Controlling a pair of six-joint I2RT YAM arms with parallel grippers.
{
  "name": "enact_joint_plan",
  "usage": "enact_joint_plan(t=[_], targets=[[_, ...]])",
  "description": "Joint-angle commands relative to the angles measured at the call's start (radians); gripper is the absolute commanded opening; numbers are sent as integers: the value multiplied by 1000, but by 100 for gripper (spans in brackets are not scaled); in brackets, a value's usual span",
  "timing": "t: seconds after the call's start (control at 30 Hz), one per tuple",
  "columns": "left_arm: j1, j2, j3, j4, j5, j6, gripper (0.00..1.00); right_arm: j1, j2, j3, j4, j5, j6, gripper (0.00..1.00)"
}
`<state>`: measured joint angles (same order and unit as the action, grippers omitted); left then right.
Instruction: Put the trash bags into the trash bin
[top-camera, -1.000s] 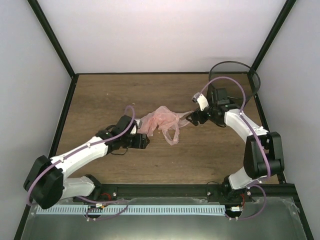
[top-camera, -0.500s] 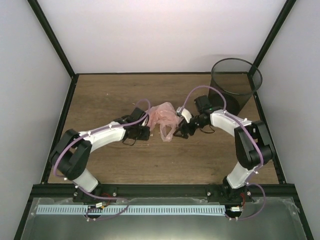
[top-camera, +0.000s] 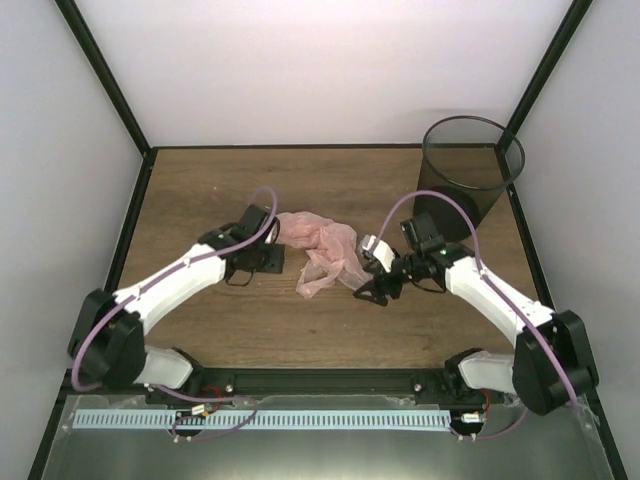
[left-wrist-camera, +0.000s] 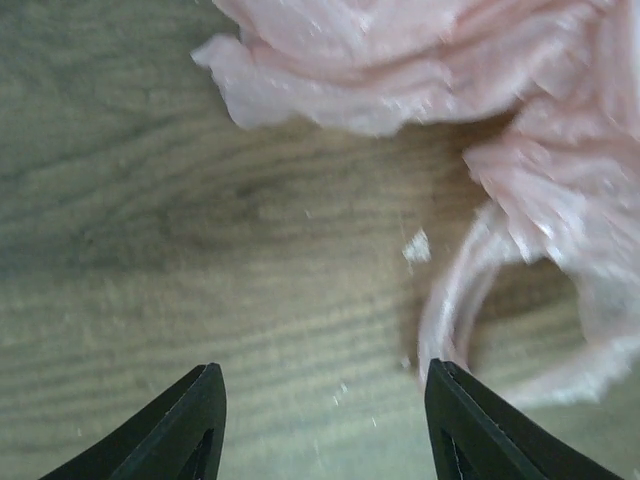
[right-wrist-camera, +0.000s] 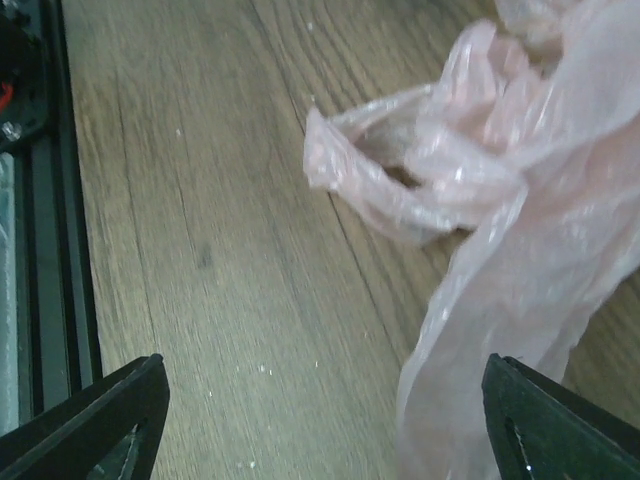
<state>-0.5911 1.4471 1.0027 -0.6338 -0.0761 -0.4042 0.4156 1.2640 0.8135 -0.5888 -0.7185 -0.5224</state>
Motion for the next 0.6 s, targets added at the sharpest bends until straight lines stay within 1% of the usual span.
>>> enact_joint_plan(t=[0.0, 0.1, 0.17, 0.33, 0.47, 0.5, 0.53, 0.57], targets=[[-32, -143, -64, -36, 121, -19, 57, -5, -83, -87, 67, 67, 42, 89], [-102, -223, -106, 34, 212, 22, 55, -10, -105, -117, 101, 106, 50, 91], [-147, -246, -127, 76, 227, 21, 55, -10, -88, -121, 122, 137, 58, 90], [-158, -217, -213, 178, 206, -120, 55, -10, -11, -111, 176, 255, 85, 87], [-156, -205, -287, 280, 148, -250, 57, -11, 9, -123, 206, 298, 95, 84], [-153, -202, -301, 293, 130, -282, 57, -11, 16, -124, 207, 308, 96, 82], [-148, -200, -313, 314, 128, -337, 57, -11, 24, -123, 207, 312, 96, 76], [-145, -197, -331, 359, 152, -367, 57, -10, 33, -120, 204, 311, 95, 65]])
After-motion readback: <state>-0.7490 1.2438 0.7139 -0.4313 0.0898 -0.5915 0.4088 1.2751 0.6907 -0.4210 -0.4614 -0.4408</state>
